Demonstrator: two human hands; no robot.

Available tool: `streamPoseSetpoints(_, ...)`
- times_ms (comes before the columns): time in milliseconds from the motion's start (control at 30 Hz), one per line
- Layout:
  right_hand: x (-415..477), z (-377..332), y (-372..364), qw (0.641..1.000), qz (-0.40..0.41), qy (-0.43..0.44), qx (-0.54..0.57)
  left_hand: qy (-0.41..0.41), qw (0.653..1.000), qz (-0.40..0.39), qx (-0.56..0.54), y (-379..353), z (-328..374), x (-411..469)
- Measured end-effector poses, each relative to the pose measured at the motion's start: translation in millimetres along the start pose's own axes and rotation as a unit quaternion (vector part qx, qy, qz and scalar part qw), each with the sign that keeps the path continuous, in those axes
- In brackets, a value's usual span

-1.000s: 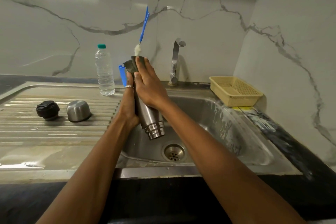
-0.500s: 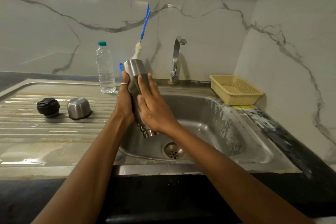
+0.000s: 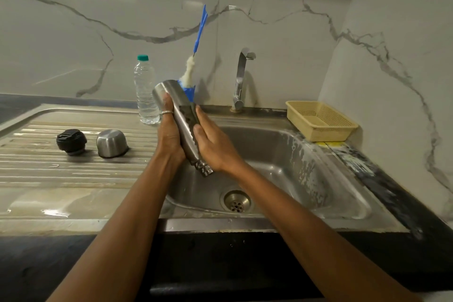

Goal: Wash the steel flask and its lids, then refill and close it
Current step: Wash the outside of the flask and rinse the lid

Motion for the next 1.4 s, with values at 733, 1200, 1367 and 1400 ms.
streamPoseSetpoints(733, -21, 23, 80, 0.889, 0.129, 0.244, -0.366, -0.023, 0.991, 0.129, 0.024, 9, 1, 5)
streamPoseSetpoints(1200, -21, 46, 72, 0.974, -0.074, -0.163, 0.141, -0.011, 0.995, 0.025, -0.097, 6, 14, 10)
streamPoseSetpoints(1367, -23, 21, 74, 0.937, 0.132, 0.187, -0.265, -0.002, 0.992, 0.081, -0.099, 12, 7, 7)
streamPoseSetpoints(1400, -25, 18, 71, 0.917, 0.15, 0.213, -0.301, 0.0, 0.991, 0.088, -0.098, 14, 6, 8)
Point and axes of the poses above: each hand's wrist, its own x-axis towards the middle knuckle, its own y-axis out of the back of the hand, z = x × y, the point moved 8 cm from there along x, towards the middle knuckle, and after that the axes turned 13 degrees about z, right-handed, at the moved point
